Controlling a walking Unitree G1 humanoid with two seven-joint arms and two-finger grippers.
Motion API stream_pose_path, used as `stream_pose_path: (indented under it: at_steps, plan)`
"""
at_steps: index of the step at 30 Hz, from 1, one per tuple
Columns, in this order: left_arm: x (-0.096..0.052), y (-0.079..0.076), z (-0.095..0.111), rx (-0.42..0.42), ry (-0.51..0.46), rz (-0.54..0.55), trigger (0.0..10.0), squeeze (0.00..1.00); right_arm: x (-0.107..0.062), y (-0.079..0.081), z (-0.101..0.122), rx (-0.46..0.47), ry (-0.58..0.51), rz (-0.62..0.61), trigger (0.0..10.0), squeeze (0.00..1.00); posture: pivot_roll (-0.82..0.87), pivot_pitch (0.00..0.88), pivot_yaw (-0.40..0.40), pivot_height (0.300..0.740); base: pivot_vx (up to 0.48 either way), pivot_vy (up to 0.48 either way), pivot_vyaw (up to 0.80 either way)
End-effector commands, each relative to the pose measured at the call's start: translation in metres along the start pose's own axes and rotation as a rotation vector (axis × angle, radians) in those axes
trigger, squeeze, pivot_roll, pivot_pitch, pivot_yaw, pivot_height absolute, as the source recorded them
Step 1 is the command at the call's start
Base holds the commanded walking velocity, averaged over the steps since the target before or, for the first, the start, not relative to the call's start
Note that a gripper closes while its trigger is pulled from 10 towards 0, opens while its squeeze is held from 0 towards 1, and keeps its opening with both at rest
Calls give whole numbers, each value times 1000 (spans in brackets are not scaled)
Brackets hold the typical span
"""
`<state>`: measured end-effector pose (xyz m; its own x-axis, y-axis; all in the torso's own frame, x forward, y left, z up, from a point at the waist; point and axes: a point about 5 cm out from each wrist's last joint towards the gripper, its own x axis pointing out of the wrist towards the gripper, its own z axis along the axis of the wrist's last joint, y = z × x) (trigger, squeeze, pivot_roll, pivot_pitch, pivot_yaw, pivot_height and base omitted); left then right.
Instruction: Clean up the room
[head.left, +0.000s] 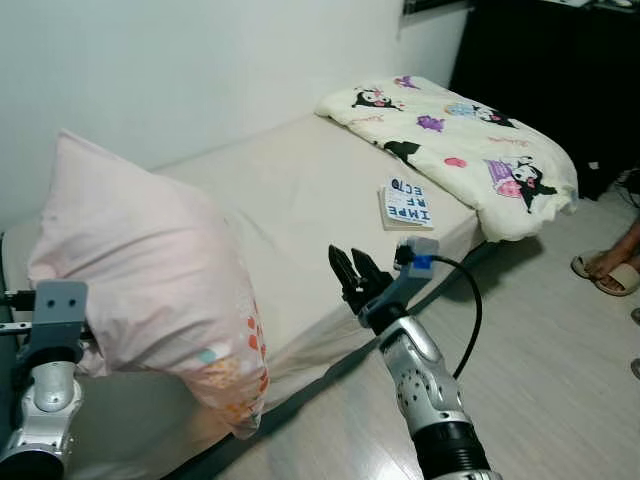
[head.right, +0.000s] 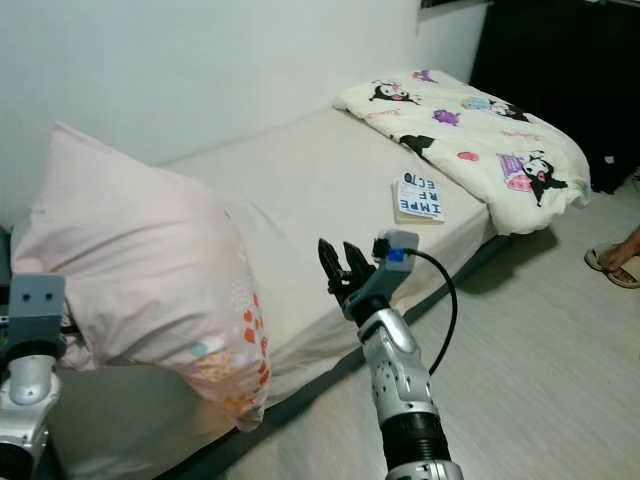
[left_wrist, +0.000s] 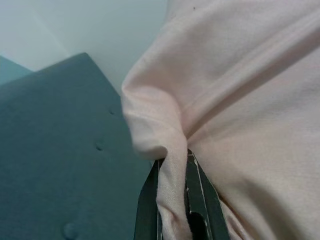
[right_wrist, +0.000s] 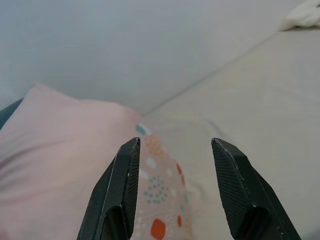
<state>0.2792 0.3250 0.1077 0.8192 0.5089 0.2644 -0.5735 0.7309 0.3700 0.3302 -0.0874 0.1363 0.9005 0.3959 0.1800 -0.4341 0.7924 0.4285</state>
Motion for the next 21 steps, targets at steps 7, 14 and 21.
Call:
stream_pose_path:
  at_steps: [7,14,21]
  plan:
    - [0,25,0,62,-14,98,10000,0,4,20,-5,32,19,92,10000,0,-46,84,-3,740,0,0,0]
    - [-2,36,-4,59,18,173,10000,1000,5,23,-6,38,24,111,10000,0,-42,80,-7,740,0,0,0]
    - [-5,39,-6,59,37,214,10000,1000,6,25,-6,43,24,127,10000,0,-44,77,-6,740,0,0,0]
